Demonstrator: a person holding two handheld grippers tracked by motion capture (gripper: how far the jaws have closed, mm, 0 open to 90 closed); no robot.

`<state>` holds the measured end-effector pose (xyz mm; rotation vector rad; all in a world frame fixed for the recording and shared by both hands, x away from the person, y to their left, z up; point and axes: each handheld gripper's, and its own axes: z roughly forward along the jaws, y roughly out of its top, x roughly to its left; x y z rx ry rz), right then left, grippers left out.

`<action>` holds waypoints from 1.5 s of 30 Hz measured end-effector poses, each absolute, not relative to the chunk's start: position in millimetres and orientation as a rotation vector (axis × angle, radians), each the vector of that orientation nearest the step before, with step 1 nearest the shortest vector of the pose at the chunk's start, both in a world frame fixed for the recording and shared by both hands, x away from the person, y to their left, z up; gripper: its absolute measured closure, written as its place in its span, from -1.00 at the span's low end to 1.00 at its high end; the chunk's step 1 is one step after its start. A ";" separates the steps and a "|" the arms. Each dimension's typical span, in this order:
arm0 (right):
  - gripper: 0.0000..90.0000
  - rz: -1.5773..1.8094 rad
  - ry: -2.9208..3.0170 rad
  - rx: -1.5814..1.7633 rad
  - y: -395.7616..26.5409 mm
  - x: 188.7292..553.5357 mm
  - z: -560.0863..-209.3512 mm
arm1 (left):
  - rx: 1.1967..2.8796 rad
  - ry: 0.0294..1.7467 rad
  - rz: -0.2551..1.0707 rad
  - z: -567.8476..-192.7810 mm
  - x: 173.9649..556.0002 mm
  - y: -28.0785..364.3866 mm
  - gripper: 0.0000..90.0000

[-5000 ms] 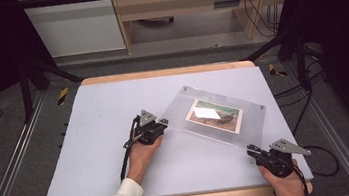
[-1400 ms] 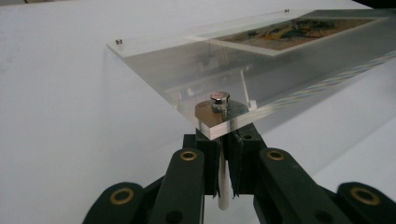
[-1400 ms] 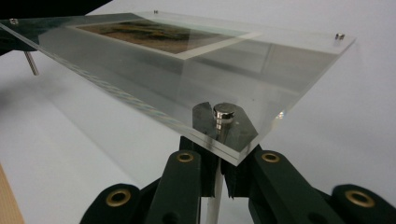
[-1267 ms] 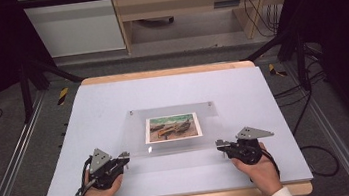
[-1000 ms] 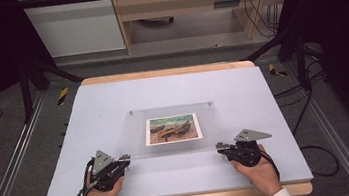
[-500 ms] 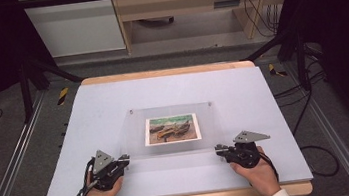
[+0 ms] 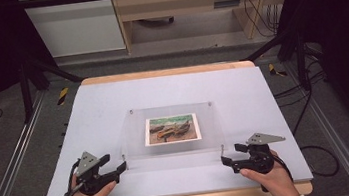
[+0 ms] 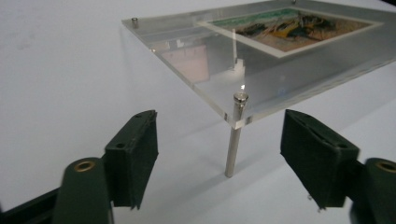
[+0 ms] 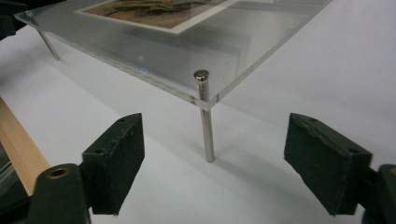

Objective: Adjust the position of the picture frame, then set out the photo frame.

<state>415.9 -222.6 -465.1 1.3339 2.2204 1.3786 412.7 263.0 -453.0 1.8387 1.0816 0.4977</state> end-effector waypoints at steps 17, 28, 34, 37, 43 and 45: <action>-0.69 1.425 2.168 1.252 -224.2 417.4 -448.7 | 1.761 1.041 0.506 -442.1 409.1 255.0 -0.73; -0.48 1.361 2.086 1.281 -217.9 437.9 -428.6 | 1.833 1.057 0.541 -424.0 429.9 240.9 -0.66; -0.43 1.298 2.115 1.288 -209.8 455.8 -421.7 | 1.888 1.071 0.496 -421.0 456.4 231.2 -0.69; -0.44 1.288 2.117 1.322 -206.8 463.5 -420.3 | 1.854 1.089 0.472 -422.7 460.6 230.5 -0.72; -0.50 1.324 2.126 1.342 -202.8 460.2 -428.6 | 1.822 1.101 0.452 -426.1 449.7 235.0 -0.73; -0.51 1.314 2.142 1.338 -200.4 457.6 -430.6 | 1.829 1.096 0.446 -428.8 447.9 234.3 -0.73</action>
